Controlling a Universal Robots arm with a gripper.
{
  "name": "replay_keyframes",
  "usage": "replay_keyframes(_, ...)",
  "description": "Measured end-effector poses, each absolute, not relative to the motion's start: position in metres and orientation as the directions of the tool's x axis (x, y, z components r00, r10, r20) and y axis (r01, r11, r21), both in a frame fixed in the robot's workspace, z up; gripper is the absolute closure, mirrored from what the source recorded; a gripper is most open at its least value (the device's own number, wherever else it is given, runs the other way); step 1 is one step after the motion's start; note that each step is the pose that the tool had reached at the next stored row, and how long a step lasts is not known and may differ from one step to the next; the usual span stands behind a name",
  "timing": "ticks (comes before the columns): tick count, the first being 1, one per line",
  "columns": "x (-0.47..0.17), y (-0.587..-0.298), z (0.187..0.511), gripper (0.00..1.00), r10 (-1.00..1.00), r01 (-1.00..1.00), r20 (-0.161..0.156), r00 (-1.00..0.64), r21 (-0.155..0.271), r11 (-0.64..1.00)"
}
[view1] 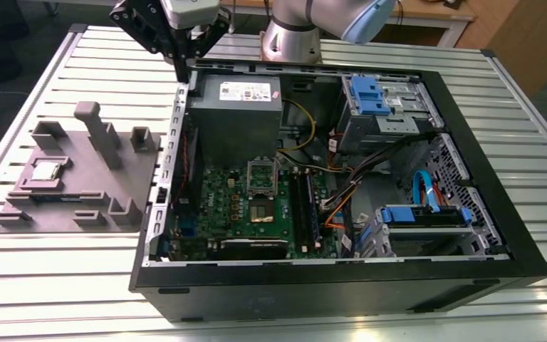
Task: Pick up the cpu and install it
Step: 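Reach for the cpu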
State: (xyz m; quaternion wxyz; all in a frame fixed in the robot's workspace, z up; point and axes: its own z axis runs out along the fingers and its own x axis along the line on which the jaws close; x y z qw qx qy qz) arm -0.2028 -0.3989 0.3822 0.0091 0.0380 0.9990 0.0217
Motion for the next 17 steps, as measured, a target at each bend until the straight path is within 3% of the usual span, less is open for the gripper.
replay_keyframes(17,-0.2088,-0.3989,0.3820,0.90,0.076,0.075,-0.016,-0.997,0.044,0.996)
